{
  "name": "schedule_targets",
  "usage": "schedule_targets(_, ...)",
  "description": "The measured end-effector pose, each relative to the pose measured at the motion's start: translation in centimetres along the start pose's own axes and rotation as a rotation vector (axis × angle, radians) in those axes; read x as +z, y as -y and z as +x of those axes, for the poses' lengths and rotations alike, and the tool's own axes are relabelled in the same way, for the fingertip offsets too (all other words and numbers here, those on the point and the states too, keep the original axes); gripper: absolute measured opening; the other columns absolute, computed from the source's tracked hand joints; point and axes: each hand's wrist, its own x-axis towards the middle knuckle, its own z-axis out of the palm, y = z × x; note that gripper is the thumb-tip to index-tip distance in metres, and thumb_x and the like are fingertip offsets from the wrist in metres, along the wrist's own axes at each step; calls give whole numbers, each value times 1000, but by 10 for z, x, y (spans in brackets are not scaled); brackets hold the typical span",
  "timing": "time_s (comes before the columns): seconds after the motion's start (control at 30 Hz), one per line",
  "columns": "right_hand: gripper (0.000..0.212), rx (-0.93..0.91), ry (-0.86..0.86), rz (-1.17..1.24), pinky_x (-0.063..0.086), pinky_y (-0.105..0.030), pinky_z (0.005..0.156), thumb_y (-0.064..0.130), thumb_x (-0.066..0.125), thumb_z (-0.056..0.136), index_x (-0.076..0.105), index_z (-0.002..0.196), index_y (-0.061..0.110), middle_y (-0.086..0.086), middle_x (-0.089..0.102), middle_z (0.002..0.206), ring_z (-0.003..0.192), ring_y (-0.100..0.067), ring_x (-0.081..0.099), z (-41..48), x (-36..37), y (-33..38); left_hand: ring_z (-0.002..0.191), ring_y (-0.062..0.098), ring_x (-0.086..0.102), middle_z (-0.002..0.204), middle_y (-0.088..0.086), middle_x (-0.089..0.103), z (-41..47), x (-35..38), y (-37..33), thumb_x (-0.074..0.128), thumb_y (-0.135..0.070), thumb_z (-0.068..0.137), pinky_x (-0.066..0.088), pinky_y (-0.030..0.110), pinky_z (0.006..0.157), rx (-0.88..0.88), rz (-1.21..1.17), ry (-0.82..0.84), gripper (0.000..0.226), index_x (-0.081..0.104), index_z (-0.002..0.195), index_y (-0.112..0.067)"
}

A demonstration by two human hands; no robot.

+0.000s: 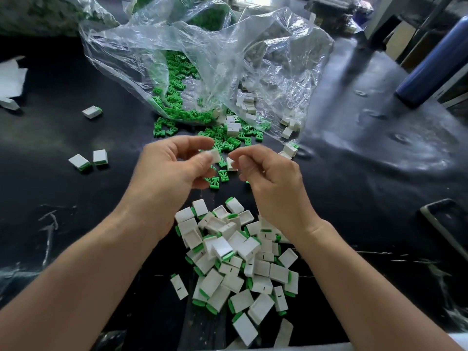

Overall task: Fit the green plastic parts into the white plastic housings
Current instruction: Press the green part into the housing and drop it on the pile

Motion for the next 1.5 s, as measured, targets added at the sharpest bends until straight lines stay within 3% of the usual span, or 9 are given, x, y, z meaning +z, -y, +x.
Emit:
schedule_targets(0.1,25,6,161,-263,43,-32,87,15,51,93,66,113,15,-2,59,101,97,-18,55,0,2,-4,54,2,60,62,-7,66,1,-1,-3,58,0,85,53,15,56,4,-84,-26,19,66,79,-17)
schedule_targets(0.27,34,8,333,-529,34,-28,81,22,42,97,54,129,29,-2,49,103,104,-19,45,1,7,-7,57,5,62,63,-4,67,-2,1,-3,57,3,85,54,16,58,4,-112,21,20,66,78,-14)
schedule_targets(0.57,11,20,276,-562,30,-23,73,20,57,89,65,95,17,1,55,101,98,-19,48,4,-4,-6,58,8,65,60,-3,68,-4,3,-1,56,6,84,56,19,59,-24,-120,66,22,65,76,-12)
schedule_targets(0.87,19,30,358,-597,20,-20,69,22,53,92,59,110,21,9,36,94,96,-13,38,6,-6,-6,58,7,62,62,-2,70,-7,5,0,69,8,68,54,17,60,32,-58,107,21,69,70,-13)
schedule_targets(1.0,11,34,289,-494,27,-24,67,18,63,85,53,83,23,11,42,85,84,-12,42,4,-9,-5,55,3,62,59,-4,69,-7,5,0,72,6,65,50,11,56,66,1,101,21,69,70,-14)
schedule_targets(1.17,11,89,88,-259,46,-19,73,10,68,81,68,90,16,15,54,71,70,-5,54,3,-13,-7,57,6,63,61,-2,70,-8,5,0,72,0,67,51,13,57,59,-19,86,14,69,71,-13)
schedule_targets(1.23,15,114,12,-85,46,-9,68,7,69,80,70,86,20,21,57,68,63,6,56,5,-18,-5,58,10,65,61,0,69,-7,5,0,67,1,73,55,17,59,24,-85,84,11,67,73,-10)
schedule_targets(1.37,26,156,-53,323,48,-13,58,0,67,80,66,77,26,15,67,64,62,2,61,3,-23,2,61,12,68,62,0,69,-7,4,-2,55,7,82,54,17,58,-63,-224,102,21,66,84,-11)
schedule_targets(1.5,25,107,-72,454,46,-13,59,-3,65,80,68,80,22,12,68,66,63,0,61,0,-21,10,63,15,69,66,6,70,-8,7,-5,49,14,83,55,16,59,-111,-281,120,26,66,79,-6)
